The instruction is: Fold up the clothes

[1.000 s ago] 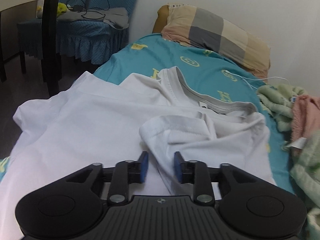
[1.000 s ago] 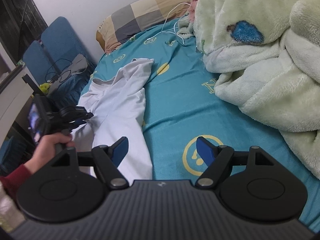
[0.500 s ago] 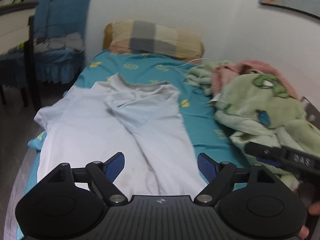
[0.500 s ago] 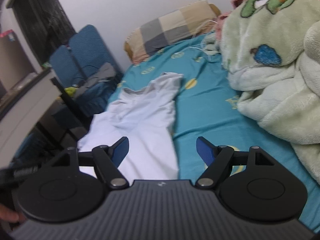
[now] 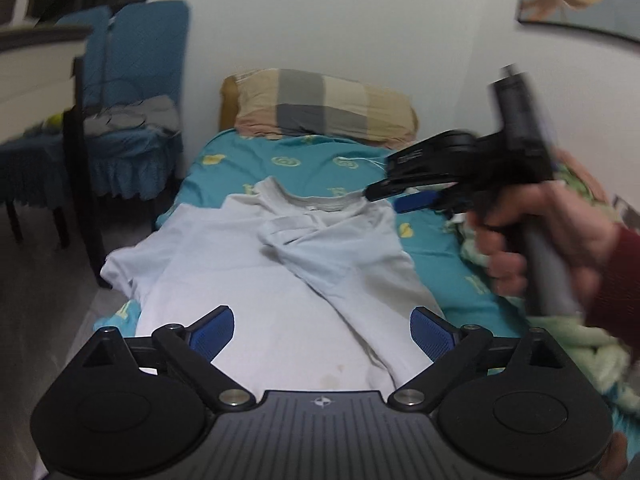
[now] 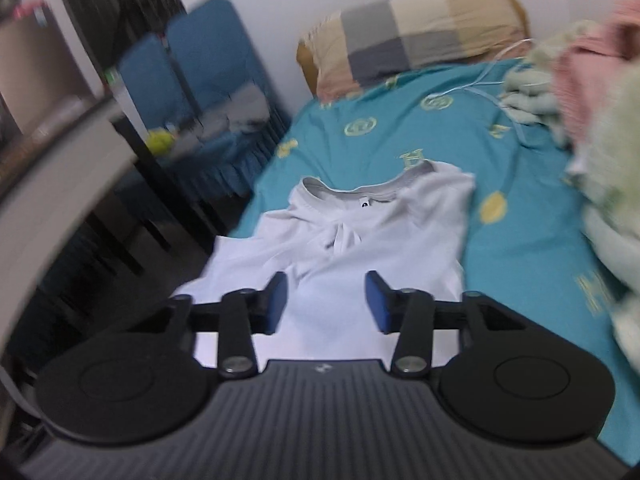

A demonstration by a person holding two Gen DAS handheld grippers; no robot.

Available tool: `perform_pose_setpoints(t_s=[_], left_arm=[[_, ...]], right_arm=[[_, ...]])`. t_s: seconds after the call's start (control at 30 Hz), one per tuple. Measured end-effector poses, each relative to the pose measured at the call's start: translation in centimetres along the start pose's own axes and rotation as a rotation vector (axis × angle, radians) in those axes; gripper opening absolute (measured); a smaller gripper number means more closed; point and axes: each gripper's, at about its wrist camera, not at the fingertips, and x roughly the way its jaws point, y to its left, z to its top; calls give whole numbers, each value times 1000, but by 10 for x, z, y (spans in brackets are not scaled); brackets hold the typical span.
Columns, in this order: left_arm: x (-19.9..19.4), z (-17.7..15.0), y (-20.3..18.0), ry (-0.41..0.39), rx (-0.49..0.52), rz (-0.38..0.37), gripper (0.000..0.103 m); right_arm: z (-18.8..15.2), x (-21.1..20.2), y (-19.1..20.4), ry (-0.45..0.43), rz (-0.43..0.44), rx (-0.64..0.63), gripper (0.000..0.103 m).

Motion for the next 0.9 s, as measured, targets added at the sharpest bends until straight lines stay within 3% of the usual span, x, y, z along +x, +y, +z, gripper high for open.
perform_pose_setpoints(t_s=[0.07, 0.2, 0.3, 0.33, 0.43, 0.47, 0.6, 0.67, 0.9], left_arm=[[7, -1, 13, 6, -63, -1, 96], [21, -5, 22, 20, -36, 34, 96], [27, -9, 30, 34, -50, 46, 96], [31, -10, 33, 44, -60, 52, 96], [32, -12, 40, 41, -87, 53, 96], [32, -12, 42, 39, -98, 48, 96], [33, -14, 47, 39, -127, 37, 96], [34, -15, 45, 36, -131, 40, 96], [45, -21, 43, 62, -128, 84, 96]], right_arm=[[16, 51, 10, 44, -30, -28, 41], [29, 128, 16, 106, -95, -32, 41], [24, 169, 23, 181, -223, -119, 37], [20, 180, 24, 212, -266, -141, 31], [19, 180, 28, 182, -277, -161, 7], [22, 176, 33, 143, -266, -176, 6], [36, 163, 52, 13, -218, -218, 6], [37, 168, 54, 4, -186, -232, 6], [22, 209, 53, 25, -204, -305, 8]])
